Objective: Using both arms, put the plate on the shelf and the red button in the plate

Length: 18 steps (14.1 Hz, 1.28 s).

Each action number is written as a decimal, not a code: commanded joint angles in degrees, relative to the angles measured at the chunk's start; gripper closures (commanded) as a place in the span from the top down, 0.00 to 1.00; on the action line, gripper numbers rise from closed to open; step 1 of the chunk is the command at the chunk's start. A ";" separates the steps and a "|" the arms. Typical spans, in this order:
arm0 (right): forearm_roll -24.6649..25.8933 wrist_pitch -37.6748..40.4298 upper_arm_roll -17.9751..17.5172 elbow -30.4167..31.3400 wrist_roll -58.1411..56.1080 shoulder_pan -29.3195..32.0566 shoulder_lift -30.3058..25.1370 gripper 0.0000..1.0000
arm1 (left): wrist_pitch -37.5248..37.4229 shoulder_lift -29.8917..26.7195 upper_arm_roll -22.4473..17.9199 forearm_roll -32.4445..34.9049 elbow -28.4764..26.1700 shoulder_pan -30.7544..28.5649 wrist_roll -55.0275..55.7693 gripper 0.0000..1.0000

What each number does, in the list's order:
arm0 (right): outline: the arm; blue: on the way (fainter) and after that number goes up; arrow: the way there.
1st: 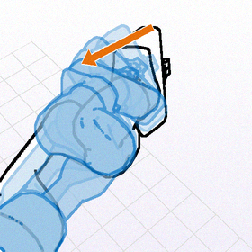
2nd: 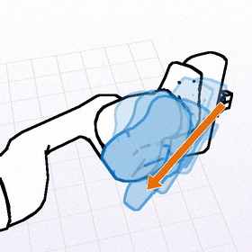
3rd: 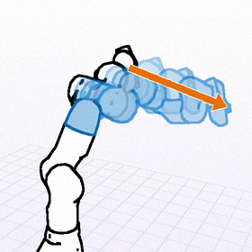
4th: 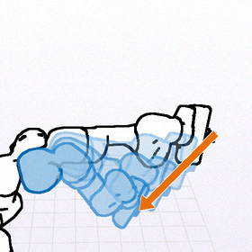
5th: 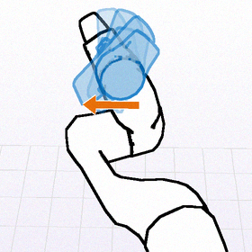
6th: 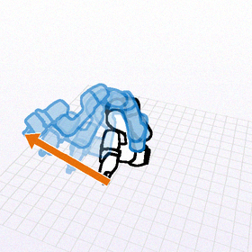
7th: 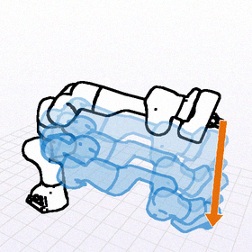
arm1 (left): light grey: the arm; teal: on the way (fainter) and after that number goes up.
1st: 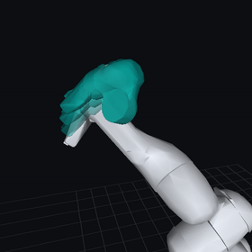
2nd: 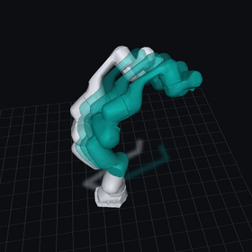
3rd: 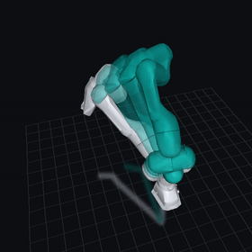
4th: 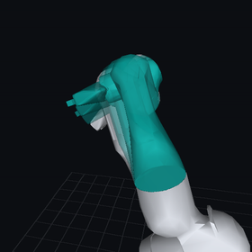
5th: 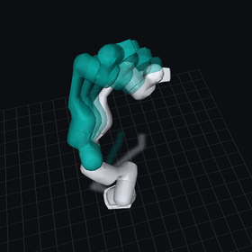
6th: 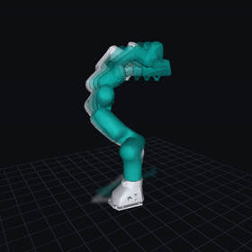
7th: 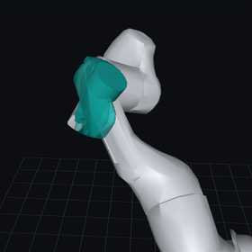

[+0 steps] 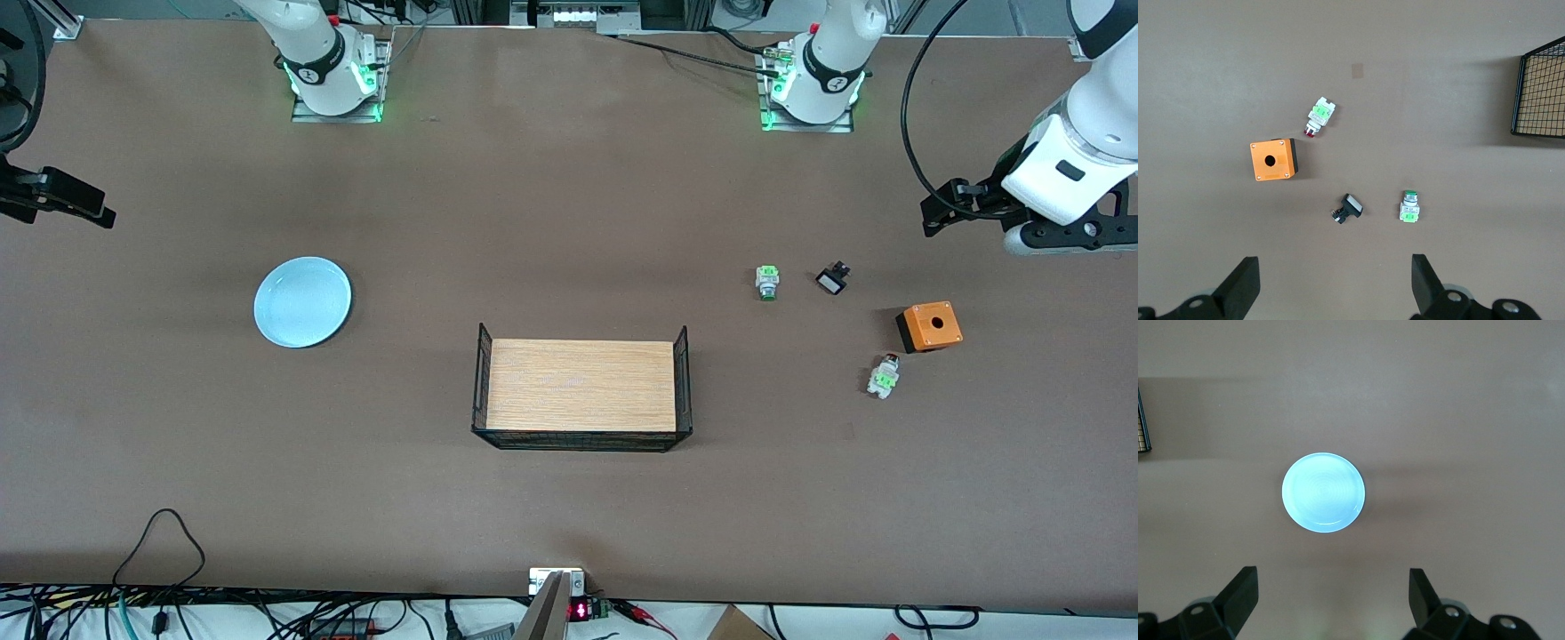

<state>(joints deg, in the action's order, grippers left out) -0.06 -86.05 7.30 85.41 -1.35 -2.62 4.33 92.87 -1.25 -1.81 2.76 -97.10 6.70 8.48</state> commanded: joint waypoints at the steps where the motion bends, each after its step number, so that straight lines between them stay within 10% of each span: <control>1: -0.55 0.80 0.08 0.11 0.20 -0.28 -0.99 1.00 | -1.46 0.63 -0.22 -0.92 1.83 -0.20 -1.36 1.00; 18: 3.48 -10.52 0.08 3.26 0.82 -1.06 9.56 1.00 | -1.55 0.63 -0.22 -0.92 1.92 -0.02 -1.18 1.00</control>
<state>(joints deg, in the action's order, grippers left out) 1.52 -93.84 7.31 86.61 -1.34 -3.12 13.48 92.86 -1.25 -1.80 2.76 -97.04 6.74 8.48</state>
